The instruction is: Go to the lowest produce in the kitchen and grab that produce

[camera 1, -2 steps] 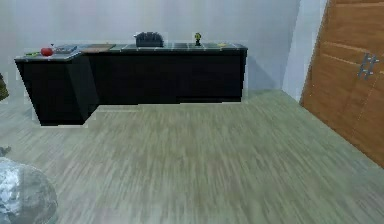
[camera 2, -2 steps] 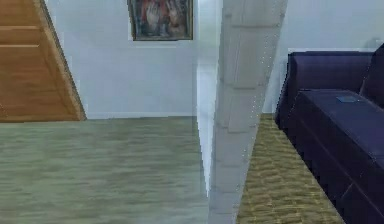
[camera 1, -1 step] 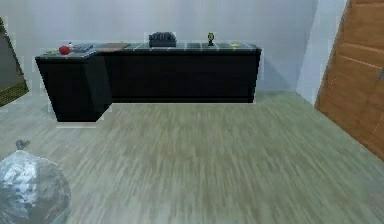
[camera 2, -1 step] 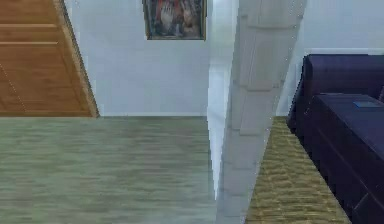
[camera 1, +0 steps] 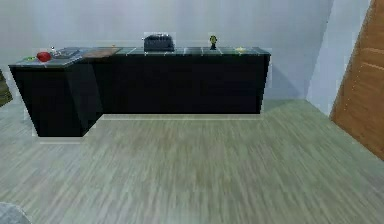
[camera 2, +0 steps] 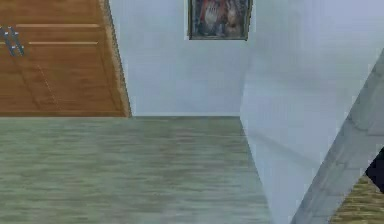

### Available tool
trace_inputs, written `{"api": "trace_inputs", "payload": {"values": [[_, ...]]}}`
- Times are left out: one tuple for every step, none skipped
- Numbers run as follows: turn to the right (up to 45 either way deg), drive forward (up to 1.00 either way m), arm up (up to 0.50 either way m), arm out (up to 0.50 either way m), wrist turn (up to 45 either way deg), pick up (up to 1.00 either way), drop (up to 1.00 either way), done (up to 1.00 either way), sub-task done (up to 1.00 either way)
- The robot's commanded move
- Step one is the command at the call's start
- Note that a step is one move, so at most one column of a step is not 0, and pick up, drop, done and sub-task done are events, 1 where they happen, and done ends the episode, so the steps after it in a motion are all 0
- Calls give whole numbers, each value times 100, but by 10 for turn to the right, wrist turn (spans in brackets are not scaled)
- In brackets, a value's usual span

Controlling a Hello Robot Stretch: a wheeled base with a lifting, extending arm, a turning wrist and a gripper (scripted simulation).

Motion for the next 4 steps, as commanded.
{"api": "trace_inputs", "payload": {"values": [[-450, 0, 0, 0, 0, 0, 0, 0, 0], [-420, 0, 0, 0, 0, 0, 0, 0, 0], [0, 100, 0, 0, 0, 0, 0, 0, 0], [-30, 0, 0, 0, 0, 0, 0, 0, 0]]}}
